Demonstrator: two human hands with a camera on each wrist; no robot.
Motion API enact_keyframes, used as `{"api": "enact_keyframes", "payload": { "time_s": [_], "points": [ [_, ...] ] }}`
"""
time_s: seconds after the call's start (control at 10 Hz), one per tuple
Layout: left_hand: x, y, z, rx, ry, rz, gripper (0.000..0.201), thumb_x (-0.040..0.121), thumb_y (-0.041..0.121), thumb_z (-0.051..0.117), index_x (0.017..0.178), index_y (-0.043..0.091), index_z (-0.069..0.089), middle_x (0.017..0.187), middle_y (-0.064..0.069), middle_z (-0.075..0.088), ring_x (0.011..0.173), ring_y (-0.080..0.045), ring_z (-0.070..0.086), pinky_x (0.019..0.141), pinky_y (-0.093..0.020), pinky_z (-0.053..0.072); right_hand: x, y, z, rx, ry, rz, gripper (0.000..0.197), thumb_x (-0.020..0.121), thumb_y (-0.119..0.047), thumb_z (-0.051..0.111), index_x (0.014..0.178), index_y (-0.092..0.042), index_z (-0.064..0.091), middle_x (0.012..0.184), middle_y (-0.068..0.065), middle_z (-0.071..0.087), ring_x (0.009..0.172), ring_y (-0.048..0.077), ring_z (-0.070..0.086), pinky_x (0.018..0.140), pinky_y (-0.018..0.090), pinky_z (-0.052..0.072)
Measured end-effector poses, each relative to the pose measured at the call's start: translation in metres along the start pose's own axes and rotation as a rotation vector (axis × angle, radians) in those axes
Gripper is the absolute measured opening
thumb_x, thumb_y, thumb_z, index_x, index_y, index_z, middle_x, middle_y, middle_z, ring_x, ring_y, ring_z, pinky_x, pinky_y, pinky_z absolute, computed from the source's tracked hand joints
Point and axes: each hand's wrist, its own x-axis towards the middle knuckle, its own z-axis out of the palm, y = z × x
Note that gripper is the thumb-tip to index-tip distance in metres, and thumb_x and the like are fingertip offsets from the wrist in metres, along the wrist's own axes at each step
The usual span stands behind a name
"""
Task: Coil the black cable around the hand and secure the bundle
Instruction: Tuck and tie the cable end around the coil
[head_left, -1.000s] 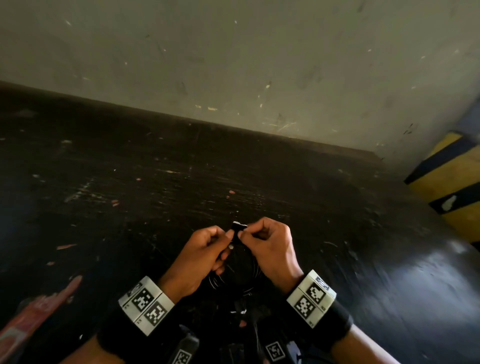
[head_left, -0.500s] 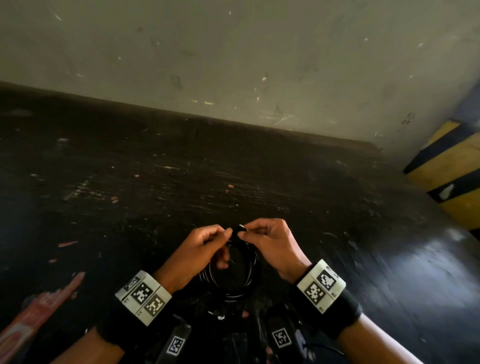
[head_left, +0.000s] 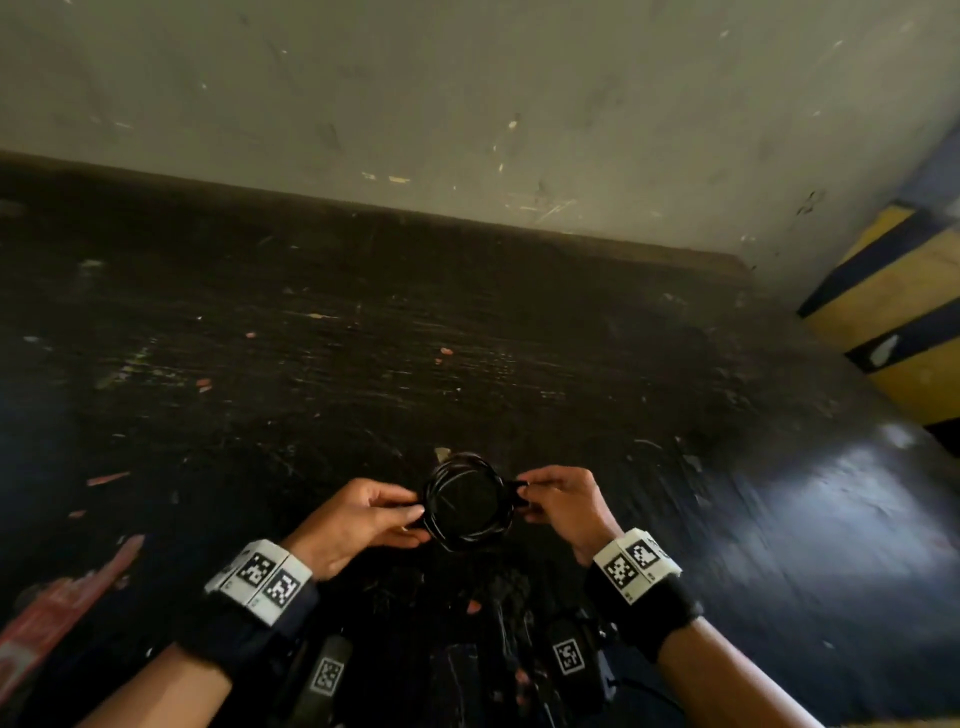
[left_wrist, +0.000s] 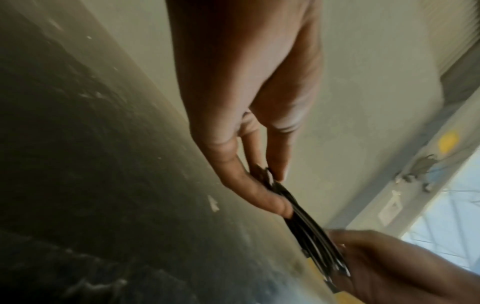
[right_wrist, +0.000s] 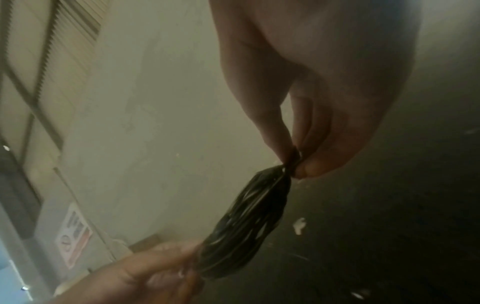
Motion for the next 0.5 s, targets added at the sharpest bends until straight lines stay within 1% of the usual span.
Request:
{"api": "enact_keyframes", "payload": {
  "time_s": [0.1,0.2,0.3,0.4,0.5],
  "points": [
    [0.02,-0.008,-0.003,0.175,0.084,-0.03,0.018,0.086,-0.006,0.059,0.103,-0.008,0.064,0.083,-0.016,0.072,0.063,-0.017,0.072,0.056,-0.022,0.058,0.011,0.02,-0.001,-0.158,-0.018,0.014,0.007,0.081,0.001,0.065,0.082,-0.004,0.07,0.06,0.005,0.062,0.052,0.013,0.056,0.044,0.016,0.047],
    [0.035,-0.022,-0.002,0.518,0.233,-0.023,0.012,0.08,-0.001,0.069,0.09,0.0,0.062,0.068,-0.01,0.065,0.047,-0.012,0.064,0.047,-0.021,0.054,0.022,0.043,0.005,-0.366,-0.044,0.001,0.024,0.077,-0.004,0.07,0.062,-0.023,0.064,0.058,0.0,0.061,0.048,0.006,0.055,0.046,0.016,0.047],
    [0.041,-0.031,-0.006,0.729,0.295,-0.026,0.018,0.076,0.007,0.075,0.074,0.01,0.058,0.061,-0.004,0.062,0.047,-0.011,0.058,0.046,-0.021,0.05,0.024,0.054,0.012,-0.482,-0.027,0.033,0.016,0.075,-0.011,0.073,0.066,-0.023,0.068,0.076,0.004,0.069,0.067,0.012,0.063,0.064,0.022,0.053],
    [0.04,-0.034,-0.014,0.802,0.355,-0.011,0.021,0.075,0.008,0.075,0.068,0.013,0.056,0.061,-0.002,0.059,0.05,-0.014,0.057,0.053,-0.028,0.05,0.026,0.06,0.013,-0.527,-0.002,0.008,0.007,0.076,-0.015,0.073,0.083,-0.016,0.073,0.09,0.005,0.073,0.081,0.013,0.066,0.069,0.017,0.047],
    [0.035,-0.037,-0.026,0.756,0.345,0.001,0.019,0.077,0.007,0.074,0.07,0.012,0.057,0.059,-0.002,0.059,0.051,-0.016,0.058,0.053,-0.028,0.051,0.021,0.057,0.01,-0.471,-0.013,-0.009,0.02,0.079,-0.019,0.072,0.097,-0.013,0.069,0.091,0.004,0.07,0.083,0.012,0.063,0.072,0.017,0.044]
  ]
}}
